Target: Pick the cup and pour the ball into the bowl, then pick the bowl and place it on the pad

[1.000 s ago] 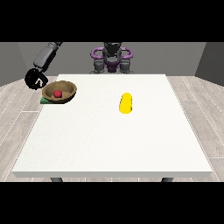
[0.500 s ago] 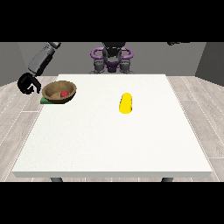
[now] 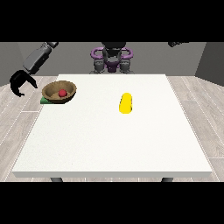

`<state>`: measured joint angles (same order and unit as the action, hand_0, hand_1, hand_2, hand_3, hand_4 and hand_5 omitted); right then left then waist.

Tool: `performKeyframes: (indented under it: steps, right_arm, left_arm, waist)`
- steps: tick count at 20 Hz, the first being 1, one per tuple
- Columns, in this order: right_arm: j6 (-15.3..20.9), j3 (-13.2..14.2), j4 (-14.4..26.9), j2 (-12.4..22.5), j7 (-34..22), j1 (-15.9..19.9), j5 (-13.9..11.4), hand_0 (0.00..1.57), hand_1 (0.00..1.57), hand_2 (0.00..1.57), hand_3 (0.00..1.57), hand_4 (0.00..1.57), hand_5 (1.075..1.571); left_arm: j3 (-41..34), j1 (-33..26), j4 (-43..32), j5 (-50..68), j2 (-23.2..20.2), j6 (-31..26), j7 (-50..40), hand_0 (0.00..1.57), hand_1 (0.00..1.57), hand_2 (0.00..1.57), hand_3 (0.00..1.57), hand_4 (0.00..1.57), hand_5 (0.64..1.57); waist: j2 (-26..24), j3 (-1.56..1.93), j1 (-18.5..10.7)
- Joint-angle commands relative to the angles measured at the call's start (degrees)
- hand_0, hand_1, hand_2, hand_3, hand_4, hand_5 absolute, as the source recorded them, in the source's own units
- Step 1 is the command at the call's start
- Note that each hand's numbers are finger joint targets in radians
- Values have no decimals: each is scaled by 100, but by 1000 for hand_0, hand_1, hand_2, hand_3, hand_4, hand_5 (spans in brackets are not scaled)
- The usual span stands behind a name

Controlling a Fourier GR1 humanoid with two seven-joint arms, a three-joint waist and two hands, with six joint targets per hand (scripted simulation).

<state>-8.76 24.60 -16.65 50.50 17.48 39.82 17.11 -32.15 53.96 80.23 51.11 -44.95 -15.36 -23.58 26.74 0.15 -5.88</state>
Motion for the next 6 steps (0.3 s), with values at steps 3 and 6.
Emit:
performKeyframes:
  steps: [3,6]
  right_arm:
    - [-527,38,-9,251,-455,289,100,393,393,0,111,0,1397]
    - [-786,-96,-330,297,-927,477,107,379,379,120,409,315,1374]
  left_arm:
    - [1,-148,28,139,-57,246,-198,0,0,0,0,0,1566]
    - [310,-646,-346,-232,482,-29,193,0,0,0,0,0,1566]
  waist:
    - [-360,-6,199]
    - [-1000,-23,231]
